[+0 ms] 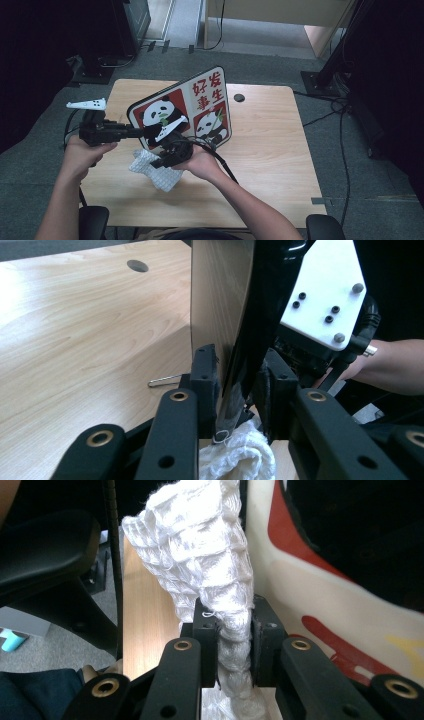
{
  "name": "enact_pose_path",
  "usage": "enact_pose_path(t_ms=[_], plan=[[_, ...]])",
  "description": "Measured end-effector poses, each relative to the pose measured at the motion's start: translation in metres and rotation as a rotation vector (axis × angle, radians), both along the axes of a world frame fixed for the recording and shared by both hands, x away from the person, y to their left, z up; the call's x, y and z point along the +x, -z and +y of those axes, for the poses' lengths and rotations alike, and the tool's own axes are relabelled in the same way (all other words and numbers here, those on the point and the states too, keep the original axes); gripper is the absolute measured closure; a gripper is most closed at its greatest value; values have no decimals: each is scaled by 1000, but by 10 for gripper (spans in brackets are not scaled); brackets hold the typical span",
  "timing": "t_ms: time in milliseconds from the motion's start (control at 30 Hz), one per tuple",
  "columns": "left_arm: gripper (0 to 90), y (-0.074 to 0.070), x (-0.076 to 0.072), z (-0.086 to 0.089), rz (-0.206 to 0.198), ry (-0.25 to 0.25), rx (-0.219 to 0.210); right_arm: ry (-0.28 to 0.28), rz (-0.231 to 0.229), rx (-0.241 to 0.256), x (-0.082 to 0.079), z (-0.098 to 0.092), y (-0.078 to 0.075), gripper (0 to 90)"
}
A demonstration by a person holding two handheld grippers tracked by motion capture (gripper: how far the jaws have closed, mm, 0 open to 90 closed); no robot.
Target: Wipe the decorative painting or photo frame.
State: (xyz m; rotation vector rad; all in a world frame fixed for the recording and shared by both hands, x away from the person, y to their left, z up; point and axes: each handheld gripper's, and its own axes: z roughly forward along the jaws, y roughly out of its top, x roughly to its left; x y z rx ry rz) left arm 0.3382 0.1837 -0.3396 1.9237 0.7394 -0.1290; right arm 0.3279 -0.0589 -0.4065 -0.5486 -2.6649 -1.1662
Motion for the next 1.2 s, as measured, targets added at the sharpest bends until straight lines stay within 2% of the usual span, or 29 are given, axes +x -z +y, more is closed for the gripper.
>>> enact_pose_path(t_ms=[467, 833, 1200], plan=[[767, 0, -1, -1, -11, -1, 14, 20, 22, 3, -3, -9, 19, 780], [768, 0, -1, -1, -12, 2, 19, 29, 34, -21, -6, -14, 35, 782], [771, 0, -1, 0, -16, -4, 21, 62, 49, -47, -4, -26, 51, 785]])
